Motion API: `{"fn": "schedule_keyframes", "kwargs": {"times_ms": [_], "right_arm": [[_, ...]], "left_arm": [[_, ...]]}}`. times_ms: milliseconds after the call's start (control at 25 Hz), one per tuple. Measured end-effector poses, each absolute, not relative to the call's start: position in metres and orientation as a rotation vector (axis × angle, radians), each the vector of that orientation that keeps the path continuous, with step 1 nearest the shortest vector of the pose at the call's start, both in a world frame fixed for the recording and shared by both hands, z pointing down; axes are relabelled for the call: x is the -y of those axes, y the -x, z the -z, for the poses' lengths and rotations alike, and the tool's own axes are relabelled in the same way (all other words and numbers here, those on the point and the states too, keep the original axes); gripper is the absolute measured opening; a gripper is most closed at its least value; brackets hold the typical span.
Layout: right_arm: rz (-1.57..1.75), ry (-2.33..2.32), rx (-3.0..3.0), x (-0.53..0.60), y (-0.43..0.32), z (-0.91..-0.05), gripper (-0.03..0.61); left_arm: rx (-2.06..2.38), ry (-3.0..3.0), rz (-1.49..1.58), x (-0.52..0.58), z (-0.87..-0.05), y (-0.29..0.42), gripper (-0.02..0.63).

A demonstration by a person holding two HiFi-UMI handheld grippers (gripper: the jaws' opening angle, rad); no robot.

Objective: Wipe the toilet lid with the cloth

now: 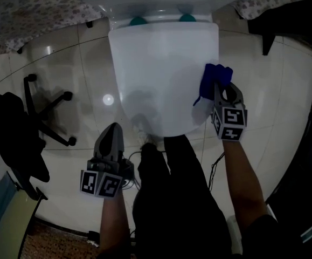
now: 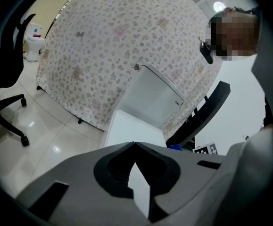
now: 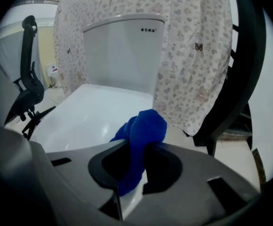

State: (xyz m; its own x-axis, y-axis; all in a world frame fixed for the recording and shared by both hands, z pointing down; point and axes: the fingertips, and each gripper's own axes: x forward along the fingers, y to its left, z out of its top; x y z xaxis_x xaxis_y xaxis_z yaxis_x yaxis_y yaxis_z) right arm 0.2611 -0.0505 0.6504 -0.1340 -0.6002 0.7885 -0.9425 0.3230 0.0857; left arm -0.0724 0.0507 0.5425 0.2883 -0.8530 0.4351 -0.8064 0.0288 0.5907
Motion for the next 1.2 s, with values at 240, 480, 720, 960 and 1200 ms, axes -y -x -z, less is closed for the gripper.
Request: {"fn": "schedule_keyframes", "kwargs": {"times_ms": [240,480,720,960,1200], "right_arm": [[-0.595,-1.223,2.135,0.016,-0.129,-0.599,0.066],[-0.829,-1.011,2.317,-0.037,-0.002,-0.587,0.066],[-0.935,-0.874,2.198,-0.079,0.013,-0.649,0.066],[-0.792,-0.806,2.086,-0.096,-0.066,-0.682,0.067],[-0.721,-0.943,2.004,-0.086,-0.166,-0.683,0.069]], "left_arm": [[1.531,-1.736,0.095,-0.067,-0.540,0.082,-0.006],[1.592,-1.664,0.096,-0.096,-0.542,0.110,-0.006],[1.632,-1.593,0.101,-0.115,-0.554,0.121,-0.006],[1.601,-1.610,0.102,-0.113,-0.559,0.108,-0.006],[1.545,-1.666,0.089,-0.095,-0.554,0.088,-0.006]]}}
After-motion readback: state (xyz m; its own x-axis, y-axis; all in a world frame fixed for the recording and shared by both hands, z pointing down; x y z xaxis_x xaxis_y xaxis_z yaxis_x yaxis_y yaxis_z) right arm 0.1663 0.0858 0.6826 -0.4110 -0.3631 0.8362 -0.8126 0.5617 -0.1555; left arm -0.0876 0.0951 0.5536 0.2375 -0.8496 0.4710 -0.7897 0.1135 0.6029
